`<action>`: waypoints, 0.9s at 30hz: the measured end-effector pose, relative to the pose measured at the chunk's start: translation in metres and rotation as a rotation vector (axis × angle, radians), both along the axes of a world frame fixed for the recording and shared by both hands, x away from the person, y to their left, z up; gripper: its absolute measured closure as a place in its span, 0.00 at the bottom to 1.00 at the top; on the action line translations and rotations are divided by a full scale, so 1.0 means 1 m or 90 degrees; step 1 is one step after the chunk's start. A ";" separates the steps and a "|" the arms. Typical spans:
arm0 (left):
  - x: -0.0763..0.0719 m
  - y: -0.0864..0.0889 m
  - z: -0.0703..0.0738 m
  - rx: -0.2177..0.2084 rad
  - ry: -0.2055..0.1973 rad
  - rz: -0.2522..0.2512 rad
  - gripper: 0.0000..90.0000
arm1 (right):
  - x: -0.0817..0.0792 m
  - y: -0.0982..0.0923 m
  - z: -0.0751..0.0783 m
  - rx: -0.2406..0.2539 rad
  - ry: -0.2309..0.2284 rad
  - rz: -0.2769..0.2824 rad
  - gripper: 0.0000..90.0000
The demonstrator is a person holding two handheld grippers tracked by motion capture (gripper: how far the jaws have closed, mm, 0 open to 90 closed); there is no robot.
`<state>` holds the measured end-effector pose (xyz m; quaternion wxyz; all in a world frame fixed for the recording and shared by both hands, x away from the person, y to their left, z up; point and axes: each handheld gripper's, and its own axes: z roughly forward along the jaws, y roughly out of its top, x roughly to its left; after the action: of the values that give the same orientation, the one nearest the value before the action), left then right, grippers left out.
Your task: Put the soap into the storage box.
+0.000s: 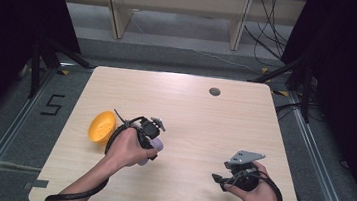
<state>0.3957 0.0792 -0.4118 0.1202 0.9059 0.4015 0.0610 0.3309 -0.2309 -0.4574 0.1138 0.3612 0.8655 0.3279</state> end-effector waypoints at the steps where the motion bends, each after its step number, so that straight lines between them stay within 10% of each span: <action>1: 0.001 0.000 0.000 0.000 0.000 0.000 0.55 | 0.000 0.000 0.000 0.000 0.000 0.000 0.42; 27: 0.014 0.020 0.009 -0.006 -0.027 0.057 0.55 | 0.000 0.002 -0.003 0.020 -0.017 -0.012 0.42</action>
<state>0.4097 0.0990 -0.4023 0.1300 0.8848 0.4397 0.0835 0.3310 -0.2288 -0.4609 0.1226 0.3667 0.8553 0.3450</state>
